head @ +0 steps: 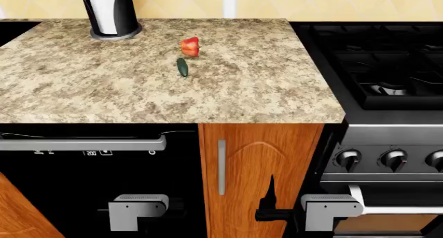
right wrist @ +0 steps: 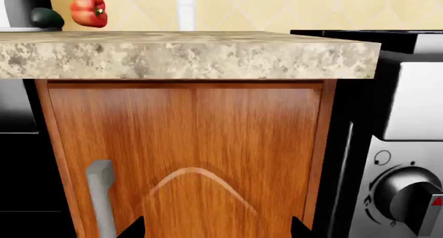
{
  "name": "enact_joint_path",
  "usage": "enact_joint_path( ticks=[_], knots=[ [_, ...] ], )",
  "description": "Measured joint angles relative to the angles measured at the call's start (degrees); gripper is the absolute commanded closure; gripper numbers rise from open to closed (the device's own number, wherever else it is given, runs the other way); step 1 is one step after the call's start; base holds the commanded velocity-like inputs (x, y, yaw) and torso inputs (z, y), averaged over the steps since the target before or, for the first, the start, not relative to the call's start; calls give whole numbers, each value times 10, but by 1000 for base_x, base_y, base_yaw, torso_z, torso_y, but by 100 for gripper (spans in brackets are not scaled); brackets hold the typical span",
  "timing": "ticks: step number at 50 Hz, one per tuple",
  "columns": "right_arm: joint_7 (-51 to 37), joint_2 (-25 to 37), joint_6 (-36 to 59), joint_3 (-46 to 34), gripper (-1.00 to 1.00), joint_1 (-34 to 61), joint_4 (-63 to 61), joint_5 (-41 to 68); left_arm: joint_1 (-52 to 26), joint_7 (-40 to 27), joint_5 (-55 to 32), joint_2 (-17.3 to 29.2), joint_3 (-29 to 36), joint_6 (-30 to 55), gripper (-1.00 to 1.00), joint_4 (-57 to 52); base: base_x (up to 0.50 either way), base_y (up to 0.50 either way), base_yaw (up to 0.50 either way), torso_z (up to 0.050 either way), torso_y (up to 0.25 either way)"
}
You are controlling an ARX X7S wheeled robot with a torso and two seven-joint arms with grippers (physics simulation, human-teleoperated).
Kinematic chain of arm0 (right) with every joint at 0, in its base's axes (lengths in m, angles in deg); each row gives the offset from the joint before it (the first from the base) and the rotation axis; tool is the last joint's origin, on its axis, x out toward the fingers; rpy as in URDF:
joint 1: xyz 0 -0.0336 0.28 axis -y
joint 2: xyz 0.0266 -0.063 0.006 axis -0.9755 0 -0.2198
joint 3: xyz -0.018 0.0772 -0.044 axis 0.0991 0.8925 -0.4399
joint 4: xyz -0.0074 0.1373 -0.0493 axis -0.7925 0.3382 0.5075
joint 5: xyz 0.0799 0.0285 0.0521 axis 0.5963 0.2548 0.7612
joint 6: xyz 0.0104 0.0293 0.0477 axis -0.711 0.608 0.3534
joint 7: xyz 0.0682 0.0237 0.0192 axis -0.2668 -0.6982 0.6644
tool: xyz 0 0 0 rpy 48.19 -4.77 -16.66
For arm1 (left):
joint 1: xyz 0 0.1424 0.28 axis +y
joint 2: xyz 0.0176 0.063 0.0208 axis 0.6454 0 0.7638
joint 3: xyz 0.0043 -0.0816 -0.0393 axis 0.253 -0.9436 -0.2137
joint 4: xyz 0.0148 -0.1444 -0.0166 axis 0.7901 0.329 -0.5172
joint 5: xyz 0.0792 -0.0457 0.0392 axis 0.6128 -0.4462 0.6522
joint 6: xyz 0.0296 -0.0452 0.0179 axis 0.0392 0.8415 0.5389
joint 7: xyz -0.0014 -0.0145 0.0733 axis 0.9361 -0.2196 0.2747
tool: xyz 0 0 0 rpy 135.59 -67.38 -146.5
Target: Pick the pickle, bell pepper from the counter and place them in the cabinet. Then close the cabinet.
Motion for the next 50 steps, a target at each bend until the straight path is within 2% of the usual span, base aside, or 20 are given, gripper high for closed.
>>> enact_joint_path(
  ticks=[13, 19, 25, 32, 38, 50],
  knots=[
    [-18, 15, 7, -17, -100, -5, -13, 19, 2, -15, -11, 17, 19, 11, -100, -18, 0, 0, 0, 0, 0],
    [-26, 26, 39, -24, -100, -4, -56, 28, -2, -13, -23, 32, 29, 59, -100, -82, 0, 0, 0, 0, 0],
    [-33, 43, 113, -25, -100, 11, -136, 39, -44, -15, -46, 50, 25, 170, -100, -190, 0, 0, 0, 0, 0],
    [-36, 68, 231, -17, -100, 53, -233, 58, -149, -21, -88, 71, 0, 363, -100, -319, 16, 0, 0, 0, 0],
    [-26, 91, 333, -1, -100, 104, -305, 89, -239, -20, -120, 88, -17, 500, -100, -382, 420, -148, 0, 0, 0],
    [-5, 127, 474, 30, -100, 200, -394, 145, -355, -12, -160, 124, -31, 665, -100, -446, 441, -150, 0, 0, 0]
  ],
)
